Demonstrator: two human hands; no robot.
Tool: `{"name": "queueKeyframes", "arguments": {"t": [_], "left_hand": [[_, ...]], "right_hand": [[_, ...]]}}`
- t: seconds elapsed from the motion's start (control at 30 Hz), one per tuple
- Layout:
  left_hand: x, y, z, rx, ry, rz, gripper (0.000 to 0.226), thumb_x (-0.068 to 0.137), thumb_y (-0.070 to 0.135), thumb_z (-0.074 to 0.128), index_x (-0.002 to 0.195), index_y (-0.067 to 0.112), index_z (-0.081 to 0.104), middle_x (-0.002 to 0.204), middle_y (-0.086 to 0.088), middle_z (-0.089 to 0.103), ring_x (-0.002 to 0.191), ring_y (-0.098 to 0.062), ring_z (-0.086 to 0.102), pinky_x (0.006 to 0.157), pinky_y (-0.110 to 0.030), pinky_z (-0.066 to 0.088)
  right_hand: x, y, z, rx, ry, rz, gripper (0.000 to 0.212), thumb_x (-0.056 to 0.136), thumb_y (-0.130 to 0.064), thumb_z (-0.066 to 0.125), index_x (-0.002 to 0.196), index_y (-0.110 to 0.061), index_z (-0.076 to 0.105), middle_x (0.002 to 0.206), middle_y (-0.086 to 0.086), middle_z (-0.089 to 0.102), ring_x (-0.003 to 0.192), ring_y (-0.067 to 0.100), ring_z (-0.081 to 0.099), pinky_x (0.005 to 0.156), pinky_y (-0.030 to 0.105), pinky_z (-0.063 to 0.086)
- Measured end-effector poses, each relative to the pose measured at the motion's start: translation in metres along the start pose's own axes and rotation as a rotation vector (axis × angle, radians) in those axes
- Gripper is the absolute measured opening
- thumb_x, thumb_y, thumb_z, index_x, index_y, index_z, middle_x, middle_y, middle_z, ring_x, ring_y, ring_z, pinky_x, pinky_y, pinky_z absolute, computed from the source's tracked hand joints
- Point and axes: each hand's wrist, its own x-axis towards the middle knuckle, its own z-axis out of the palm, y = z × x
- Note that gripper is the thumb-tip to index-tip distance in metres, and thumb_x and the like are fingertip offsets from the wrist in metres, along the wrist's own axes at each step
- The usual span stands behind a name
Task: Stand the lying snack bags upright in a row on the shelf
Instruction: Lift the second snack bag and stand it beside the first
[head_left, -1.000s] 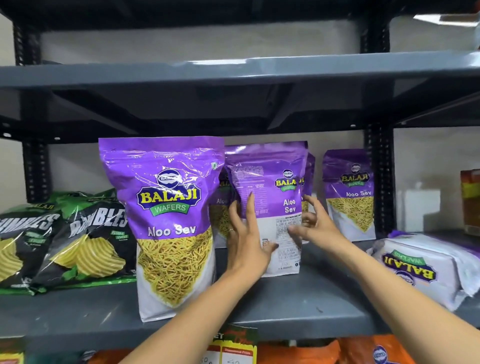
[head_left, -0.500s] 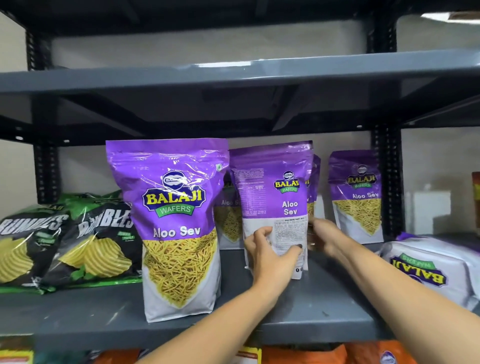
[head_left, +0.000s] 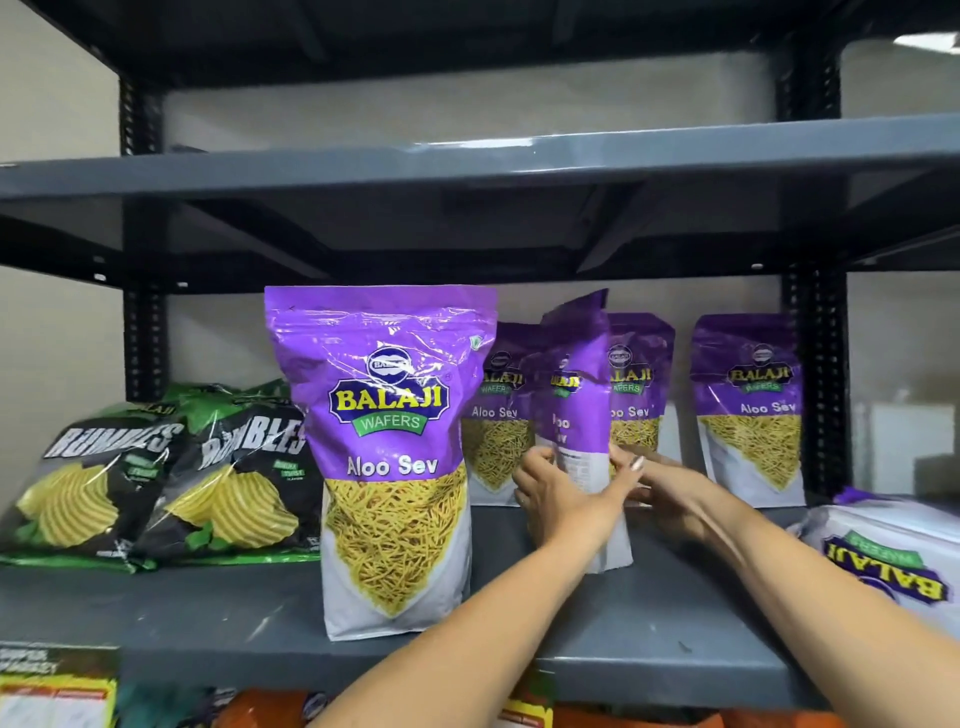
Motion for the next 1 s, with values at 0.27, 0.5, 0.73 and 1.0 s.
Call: {"name": "queueKeyframes", "arguments": {"t": [0.27,0.5,0.73,1.0], "left_hand": [[0.015,-0.013,-0.01,-0.164,-0.061,-0.073,0.041,0.072,0.075,0.043,0.071,0.035,0.042,0.071,0.013,0.053,0.106,-0.032,0.06,0.111,-0.057,0.027],[0.044,-0.041,-0.004,-0.412,-0.126,-0.137,0.076,0.052,0.095,0.042,0.101,0.042,0.063,0.119,-0.002,0.07,0.115,-0.028,0.061,0.111,-0.052,0.035],[0.036,-0.022,-0.02,-0.43,0.034,-0.221,0.053,0.088,0.06,0.045,0.113,0.014,0.052,0.122,-0.007,0.062,0.118,-0.03,0.058,0.094,-0.032,0.043],[0.021,-0.022,-0.024,-0.398,-0.135,-0.023,0.121,0.037,0.072,0.076,0.138,0.023,0.031,0.134,-0.001,0.06,0.119,-0.017,0.059,0.108,-0.04,0.043]], "right_hand": [[-0.007,-0.002,0.001,0.062,-0.162,-0.053,0.109,0.029,-0.03,0.097,0.129,-0.021,0.054,0.099,-0.002,0.075,0.092,0.013,0.062,0.077,0.031,0.042],[-0.024,-0.009,0.012,-0.136,-0.052,-0.141,0.12,0.031,-0.033,0.097,0.137,-0.013,0.042,0.106,0.004,0.071,0.088,0.015,0.07,0.069,0.027,0.056],[-0.031,0.001,0.019,-0.385,0.164,-0.288,0.104,0.04,-0.041,0.094,0.12,-0.017,0.032,0.11,0.003,0.063,0.094,0.011,0.063,0.083,0.026,0.052],[-0.041,0.001,0.016,-0.366,-0.035,-0.192,0.123,0.026,-0.039,0.097,0.134,-0.017,0.041,0.123,0.005,0.068,0.112,0.02,0.065,0.103,0.039,0.047]]}}
